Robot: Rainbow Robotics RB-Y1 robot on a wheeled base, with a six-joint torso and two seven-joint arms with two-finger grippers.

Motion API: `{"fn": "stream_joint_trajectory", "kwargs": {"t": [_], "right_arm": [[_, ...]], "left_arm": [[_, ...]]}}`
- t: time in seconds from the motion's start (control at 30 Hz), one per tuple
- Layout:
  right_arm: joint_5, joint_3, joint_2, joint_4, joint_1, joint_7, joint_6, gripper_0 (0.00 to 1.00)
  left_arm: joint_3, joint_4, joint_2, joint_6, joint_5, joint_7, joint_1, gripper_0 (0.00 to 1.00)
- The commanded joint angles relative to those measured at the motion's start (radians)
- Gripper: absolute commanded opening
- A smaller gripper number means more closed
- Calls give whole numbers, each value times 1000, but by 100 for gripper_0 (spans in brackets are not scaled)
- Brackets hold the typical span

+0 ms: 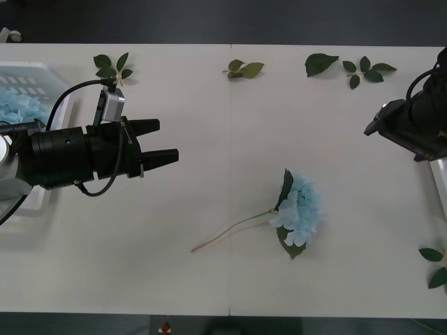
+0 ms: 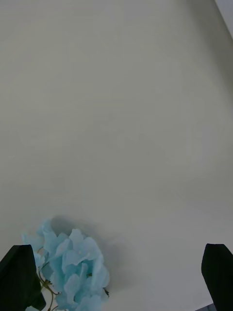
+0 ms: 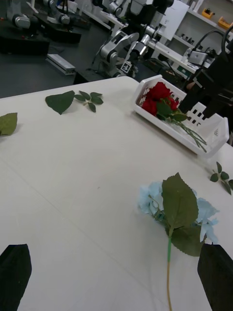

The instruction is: Put the red flowers into the right box and the blue flowers into the left box

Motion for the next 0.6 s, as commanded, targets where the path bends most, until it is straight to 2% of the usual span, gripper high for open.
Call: {"fn": "stream_joint_trajectory", "kwargs": {"t": [0.03,0.1,0.23,0.5,0.6], "right_arm": [[13,3,6,-106,45,-81,-23,100],[22,4,6,-172,115,-113,-74,100],[82,4,32,-273,209,-128,-79,100],[184,6,101,-396,327,-145,-74,100],[197,6,130,-411,327,-156,-20,100]], "left_arm": [[23,-21,27,6,14,-32,-18,100],[23,-21,27,6,17,-32,-18,100],[23,-22,27,6,20,-32,-18,100],[23,-22,27,6,28,-32,-18,100],[23,-21,27,6,28,-32,-18,100]]}}
